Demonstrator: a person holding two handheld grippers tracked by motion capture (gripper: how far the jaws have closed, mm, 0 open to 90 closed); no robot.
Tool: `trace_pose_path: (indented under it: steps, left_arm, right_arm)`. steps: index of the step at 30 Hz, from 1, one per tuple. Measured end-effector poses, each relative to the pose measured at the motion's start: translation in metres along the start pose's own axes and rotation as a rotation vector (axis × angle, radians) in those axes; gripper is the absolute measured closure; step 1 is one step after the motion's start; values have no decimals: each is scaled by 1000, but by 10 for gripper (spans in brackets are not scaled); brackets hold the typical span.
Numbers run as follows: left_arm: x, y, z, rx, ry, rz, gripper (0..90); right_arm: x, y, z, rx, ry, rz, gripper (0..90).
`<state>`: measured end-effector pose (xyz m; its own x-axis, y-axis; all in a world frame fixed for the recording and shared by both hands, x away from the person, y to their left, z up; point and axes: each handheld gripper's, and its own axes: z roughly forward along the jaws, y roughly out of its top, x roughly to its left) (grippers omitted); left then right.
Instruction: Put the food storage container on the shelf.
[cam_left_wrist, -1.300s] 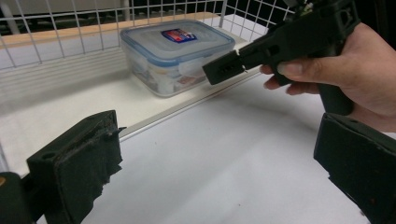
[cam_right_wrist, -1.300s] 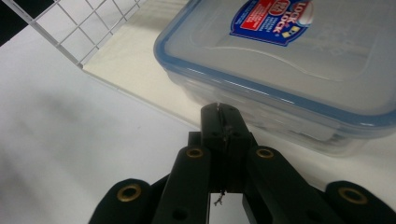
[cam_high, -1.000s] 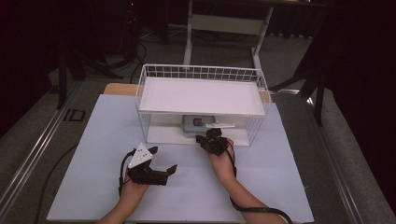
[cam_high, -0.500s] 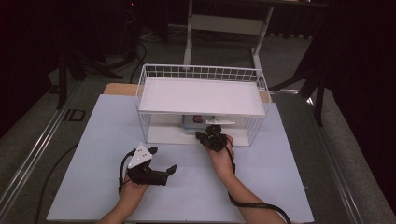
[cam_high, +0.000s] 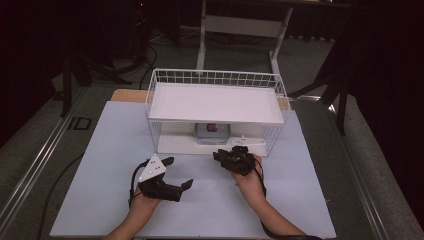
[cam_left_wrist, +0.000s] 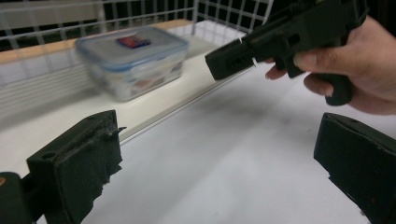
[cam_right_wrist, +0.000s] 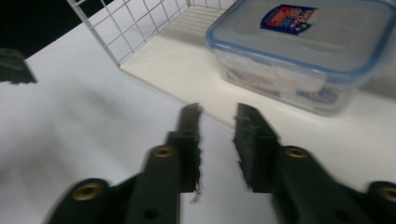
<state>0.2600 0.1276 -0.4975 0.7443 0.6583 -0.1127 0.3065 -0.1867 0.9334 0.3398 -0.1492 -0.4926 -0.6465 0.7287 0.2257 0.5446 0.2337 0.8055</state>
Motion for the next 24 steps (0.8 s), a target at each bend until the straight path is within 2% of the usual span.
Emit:
trace_pose_path:
  steps: [3, 4, 5, 6, 9, 11, 14, 18, 21, 24]
  left_arm:
    - [-2, 5, 0, -8, -23, 9, 15]
    - [-2, 5, 0, -8, -23, 9, 15]
    - [-4, 8, 0, -17, -40, 17, 15]
    - [-5, 10, 1, -11, -42, 23, 15]
    - [-7, 16, 1, -7, -59, 33, 15]
    - [-8, 19, 1, -6, -75, 39, 15]
    - [-8, 23, -2, -19, -97, 30, 15]
    - [-6, 23, -5, -26, -101, 23, 15]
    - [-3, 21, -8, -23, -96, 20, 15]
    - [-2, 19, -10, -22, -92, 26, 15]
  right_arm:
    - [2, -4, -12, -24, 16, -2, 498]
    - [2, -4, -12, -24, 16, -2, 498]
    - [3, -5, -16, -40, 18, -12, 442]
    - [4, -7, -22, -53, 21, -29, 322]
    - [5, -9, -27, -51, 29, -60, 117]
    - [4, -11, -31, -65, 0, -71, 133]
    - [3, -14, -37, -79, -12, -98, 115]
    - [2, -19, -48, -108, 8, -97, 134]
    - [2, -24, -53, -106, 26, -133, 137]
    - [2, -28, -59, -112, 34, -139, 140]
